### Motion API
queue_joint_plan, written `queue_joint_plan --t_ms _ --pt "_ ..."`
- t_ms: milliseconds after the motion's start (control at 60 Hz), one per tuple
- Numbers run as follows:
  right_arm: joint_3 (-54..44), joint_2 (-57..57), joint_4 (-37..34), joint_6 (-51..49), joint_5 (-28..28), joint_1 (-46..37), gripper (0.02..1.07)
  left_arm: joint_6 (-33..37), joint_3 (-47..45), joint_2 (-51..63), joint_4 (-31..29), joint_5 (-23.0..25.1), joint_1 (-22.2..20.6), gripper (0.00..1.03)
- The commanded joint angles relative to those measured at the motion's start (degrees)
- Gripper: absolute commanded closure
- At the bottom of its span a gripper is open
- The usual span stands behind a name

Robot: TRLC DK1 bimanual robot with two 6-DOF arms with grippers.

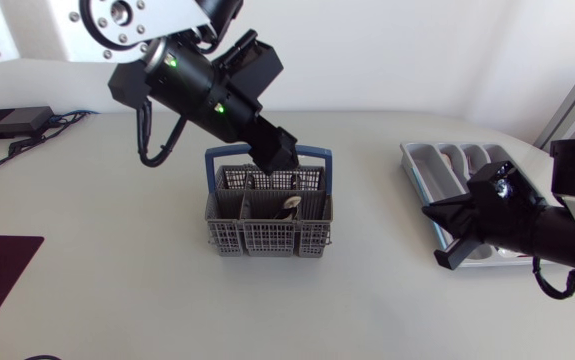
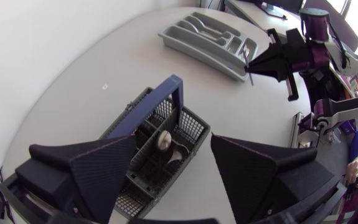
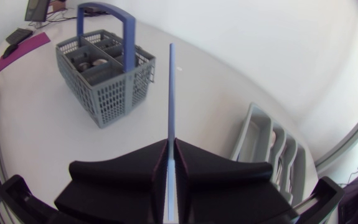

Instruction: Sort the cutlery from the basket into the organizer compartments.

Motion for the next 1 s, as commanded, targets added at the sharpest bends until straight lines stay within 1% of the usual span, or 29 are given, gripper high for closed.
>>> queue_joint_plan --t_ms 0,100,283,417,550,600,767,817,917,983 --pt "1.5 5.6 2.0 -0.8 -0.3 -4.8 1.01 0.7 -0.5 3.4 -2.1 -1.2 -0.5 0.21" --pt "4.2 10.7 3.2 0.3 -0.3 -8.7 1.01 -0.2 -0.3 5.4 -3.3 -1.3 -1.1 0.25" --pt "9.5 19.1 4.5 2.4 0.1 -14.2 1.01 -1.1 0.7 8.4 -4.8 -1.9 -2.4 0.25" --pt "14.0 25.1 4.6 4.8 0.9 -16.6 1.01 -2.2 1.4 10.3 -5.5 -2.0 -2.9 0.27" --pt "17.4 30.8 4.7 7.6 3.2 -17.0 1.01 -2.9 2.4 11.9 -6.5 -2.0 -2.9 0.27" --pt "18.6 33.1 4.7 8.9 4.5 -17.0 1.01 -3.5 2.8 12.6 -6.9 -2.0 -2.8 0.30" --pt "21.8 39.3 4.7 12.9 8.3 -17.0 1.01 -5.3 4.2 14.0 -8.4 -2.0 -3.0 0.30" --pt "22.2 40.7 4.7 13.8 9.3 -16.9 1.01 -5.8 4.4 14.4 -8.4 -2.0 -3.1 0.34" --pt "22.8 42.6 4.9 14.7 11.4 -16.6 1.00 -6.6 5.7 15.6 -9.0 -2.0 -3.2 0.35" --pt "22.8 43.4 5.2 14.9 12.7 -16.2 1.00 -6.7 6.5 16.3 -9.4 -2.7 -3.7 0.37"
